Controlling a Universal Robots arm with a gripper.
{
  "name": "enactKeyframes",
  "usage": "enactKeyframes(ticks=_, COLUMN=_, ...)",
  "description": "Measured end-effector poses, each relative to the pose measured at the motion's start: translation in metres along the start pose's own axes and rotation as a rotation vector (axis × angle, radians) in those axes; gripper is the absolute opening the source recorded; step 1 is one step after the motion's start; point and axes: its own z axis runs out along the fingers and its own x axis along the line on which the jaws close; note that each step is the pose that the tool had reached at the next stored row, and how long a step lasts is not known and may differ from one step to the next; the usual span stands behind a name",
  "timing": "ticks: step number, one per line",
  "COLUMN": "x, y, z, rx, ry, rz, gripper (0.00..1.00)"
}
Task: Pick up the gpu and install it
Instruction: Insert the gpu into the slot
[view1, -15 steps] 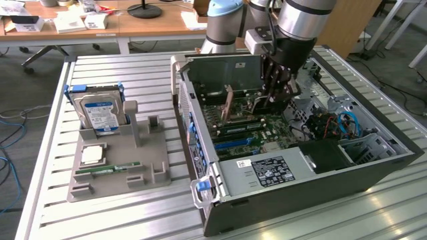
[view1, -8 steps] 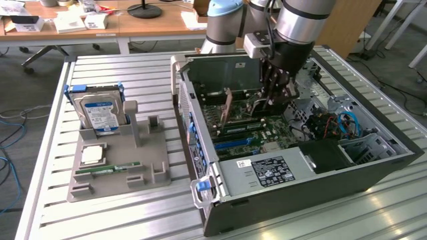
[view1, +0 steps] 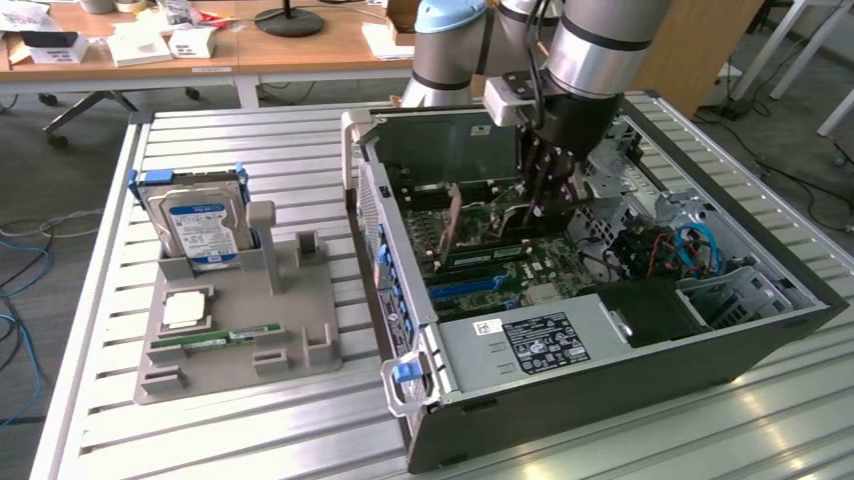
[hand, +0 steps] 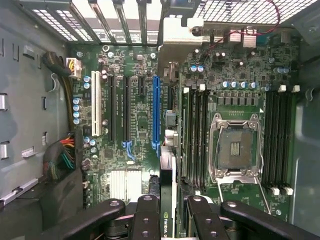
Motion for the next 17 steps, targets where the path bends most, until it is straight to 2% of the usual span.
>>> enactKeyframes(ticks=17, x=0.001, y=0.0023, z=0.0159, rx=0.0000, ry=0.0010, rz=0.000, gripper=0.26)
